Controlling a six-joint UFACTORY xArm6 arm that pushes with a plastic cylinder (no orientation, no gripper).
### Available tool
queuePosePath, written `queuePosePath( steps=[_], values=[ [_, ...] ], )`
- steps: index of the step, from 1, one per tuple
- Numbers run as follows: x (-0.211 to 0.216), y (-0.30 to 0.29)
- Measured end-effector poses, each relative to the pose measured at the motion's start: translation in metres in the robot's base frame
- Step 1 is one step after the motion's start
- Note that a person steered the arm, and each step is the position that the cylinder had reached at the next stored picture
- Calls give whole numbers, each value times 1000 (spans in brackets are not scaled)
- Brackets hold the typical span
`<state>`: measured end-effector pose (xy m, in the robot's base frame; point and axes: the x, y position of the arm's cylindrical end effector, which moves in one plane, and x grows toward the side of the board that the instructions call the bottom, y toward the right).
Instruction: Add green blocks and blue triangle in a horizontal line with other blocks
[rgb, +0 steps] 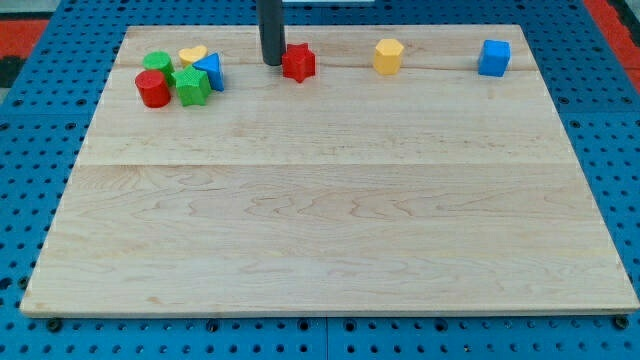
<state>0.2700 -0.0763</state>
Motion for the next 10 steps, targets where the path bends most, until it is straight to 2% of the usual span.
queuePosePath(
  steps=[1,3,4,5,6,7,8,10],
  values=[
    [36,-13],
    [44,-31],
    [66,-28],
    [84,-74],
    [72,-112],
    [34,-112],
    [18,-108],
    [22,-50]
  ],
)
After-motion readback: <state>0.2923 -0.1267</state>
